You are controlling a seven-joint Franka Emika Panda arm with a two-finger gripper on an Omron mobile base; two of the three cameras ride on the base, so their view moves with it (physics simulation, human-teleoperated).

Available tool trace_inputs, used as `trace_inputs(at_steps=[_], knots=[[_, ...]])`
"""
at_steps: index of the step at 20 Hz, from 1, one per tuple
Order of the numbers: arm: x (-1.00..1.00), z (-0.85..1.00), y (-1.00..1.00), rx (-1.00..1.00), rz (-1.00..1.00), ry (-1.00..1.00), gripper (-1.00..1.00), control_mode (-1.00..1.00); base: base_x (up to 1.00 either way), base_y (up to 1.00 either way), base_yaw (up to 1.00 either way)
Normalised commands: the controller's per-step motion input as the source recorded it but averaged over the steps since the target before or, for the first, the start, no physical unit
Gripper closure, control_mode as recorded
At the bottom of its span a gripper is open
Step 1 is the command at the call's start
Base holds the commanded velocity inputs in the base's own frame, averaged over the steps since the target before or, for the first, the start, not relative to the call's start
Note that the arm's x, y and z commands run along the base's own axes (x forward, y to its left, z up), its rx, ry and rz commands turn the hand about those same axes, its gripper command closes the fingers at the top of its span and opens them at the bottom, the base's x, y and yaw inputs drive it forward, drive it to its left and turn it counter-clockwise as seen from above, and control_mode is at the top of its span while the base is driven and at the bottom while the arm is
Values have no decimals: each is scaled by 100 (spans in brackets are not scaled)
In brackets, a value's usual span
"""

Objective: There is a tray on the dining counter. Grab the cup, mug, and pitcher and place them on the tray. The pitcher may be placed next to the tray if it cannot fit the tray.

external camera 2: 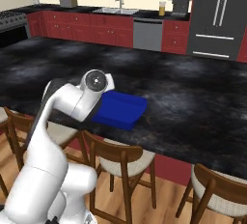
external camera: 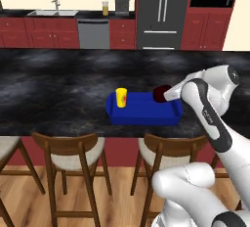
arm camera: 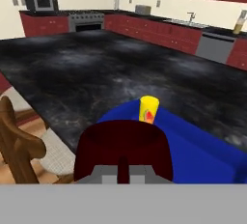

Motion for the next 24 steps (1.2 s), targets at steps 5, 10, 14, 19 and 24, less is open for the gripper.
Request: trace_inputs(at_steps=[5, 10, 14, 19, 24], knots=[[75, -23, 3, 0, 11, 3, 100, -100, 0, 0, 0], [55, -44, 4, 0, 12, 5, 100, -100, 0, 0, 0], [49, -53, 1, 0, 14, 1, 100, -100, 0, 0, 0], [53, -46, 0, 0, 13, 0, 100, -100, 0, 0, 0], [55, -37, 3, 0, 11, 0, 100, -100, 0, 0, 0]])
